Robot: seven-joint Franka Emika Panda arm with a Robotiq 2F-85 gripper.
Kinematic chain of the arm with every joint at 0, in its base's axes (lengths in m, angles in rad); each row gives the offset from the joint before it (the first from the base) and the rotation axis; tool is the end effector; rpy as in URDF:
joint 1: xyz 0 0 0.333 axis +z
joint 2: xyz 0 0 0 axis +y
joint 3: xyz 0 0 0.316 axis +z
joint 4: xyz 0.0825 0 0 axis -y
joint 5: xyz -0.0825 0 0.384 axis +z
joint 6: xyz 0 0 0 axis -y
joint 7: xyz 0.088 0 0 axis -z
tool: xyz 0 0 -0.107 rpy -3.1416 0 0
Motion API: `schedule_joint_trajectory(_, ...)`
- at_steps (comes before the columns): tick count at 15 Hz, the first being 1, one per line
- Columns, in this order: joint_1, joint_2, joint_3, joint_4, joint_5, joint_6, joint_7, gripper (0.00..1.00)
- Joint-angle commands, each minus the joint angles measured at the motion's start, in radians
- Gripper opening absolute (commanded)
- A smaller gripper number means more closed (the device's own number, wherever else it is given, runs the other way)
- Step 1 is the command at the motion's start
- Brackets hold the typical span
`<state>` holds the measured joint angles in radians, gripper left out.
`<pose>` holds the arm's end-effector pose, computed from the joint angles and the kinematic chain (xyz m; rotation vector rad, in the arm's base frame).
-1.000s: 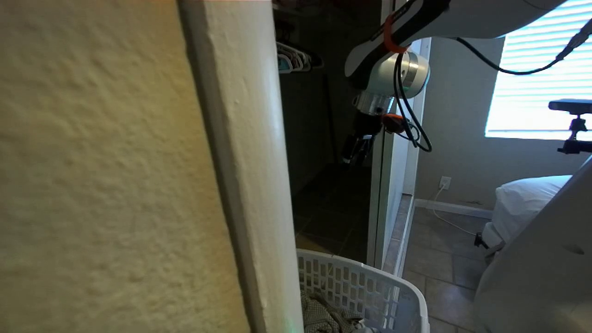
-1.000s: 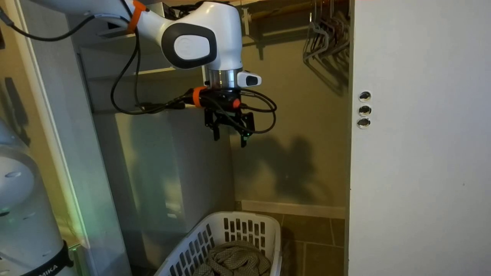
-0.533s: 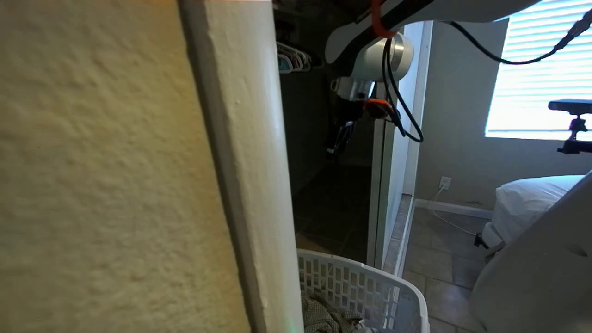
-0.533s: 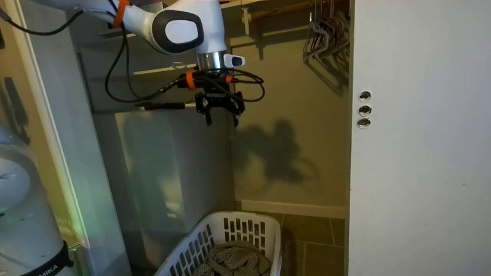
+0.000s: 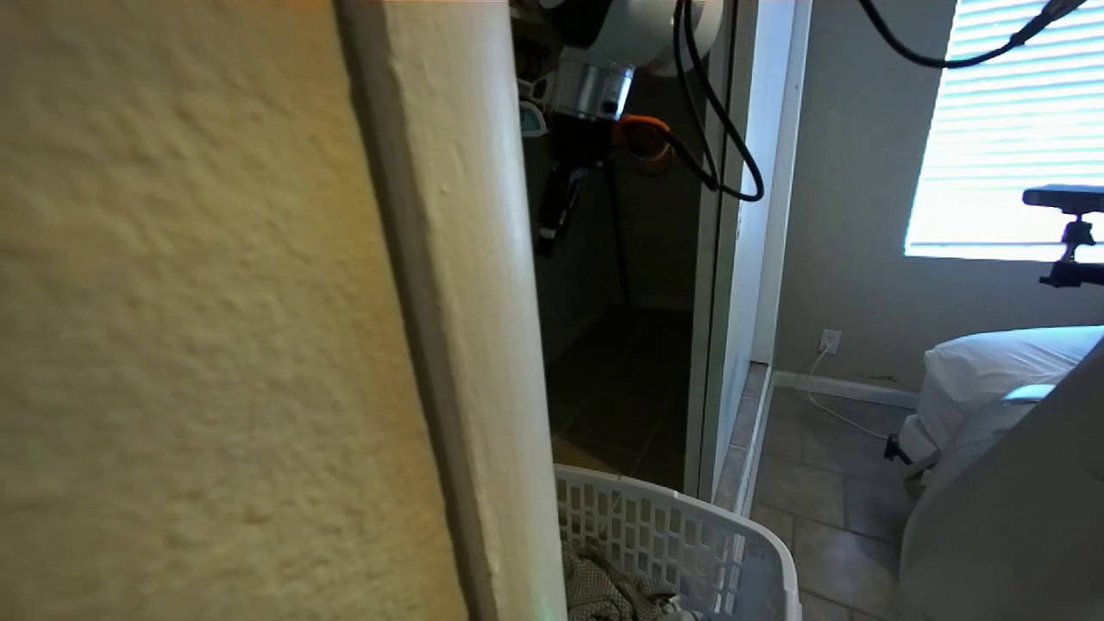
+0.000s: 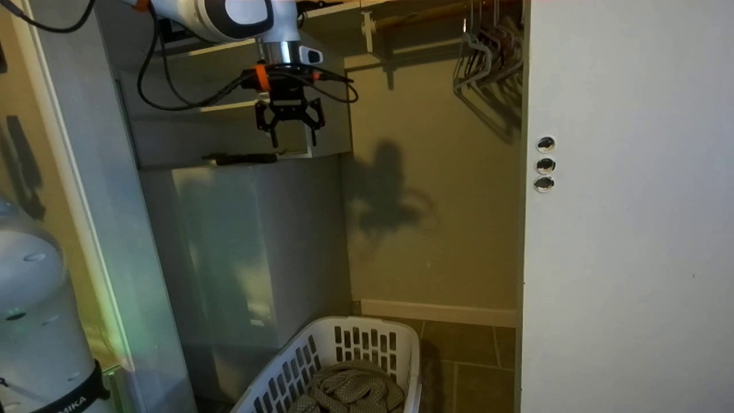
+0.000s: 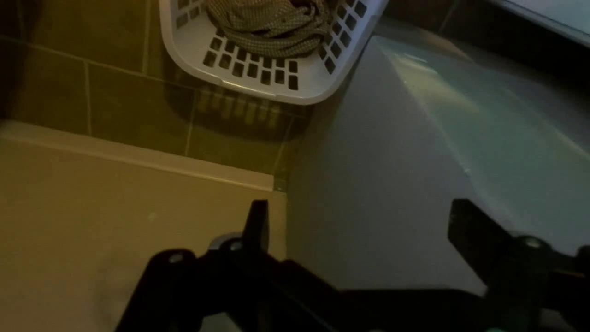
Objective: Put the black object on the top shelf.
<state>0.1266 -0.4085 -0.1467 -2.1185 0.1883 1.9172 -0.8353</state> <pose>0.4512 -0.0058 0.5974 -2.7542 -1.1242 -0.4235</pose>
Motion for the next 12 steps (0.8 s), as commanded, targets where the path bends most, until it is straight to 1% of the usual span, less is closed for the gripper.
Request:
schedule_joint_trajectory(1, 0.048, 0.071, 0.021, 0.118, 0.066, -0.110, -0.093, 1.00)
schedule_joint_trajectory(2, 0.016, 0.018, 0.030, 0.049, 0.041, -0.058, -0.046, 1.00)
schedule_joint_trajectory(5, 0.028, 0.048, 0.046, 0.088, 0.048, -0.086, -0.061, 1.00)
schedule_joint_trajectory(10, 0.026, 0.058, 0.045, 0.092, 0.050, -0.086, -0.075, 1.00)
schedule_joint_trajectory(12, 0.050, 0.054, 0.039, 0.086, 0.128, -0.029, -0.136, 1.00)
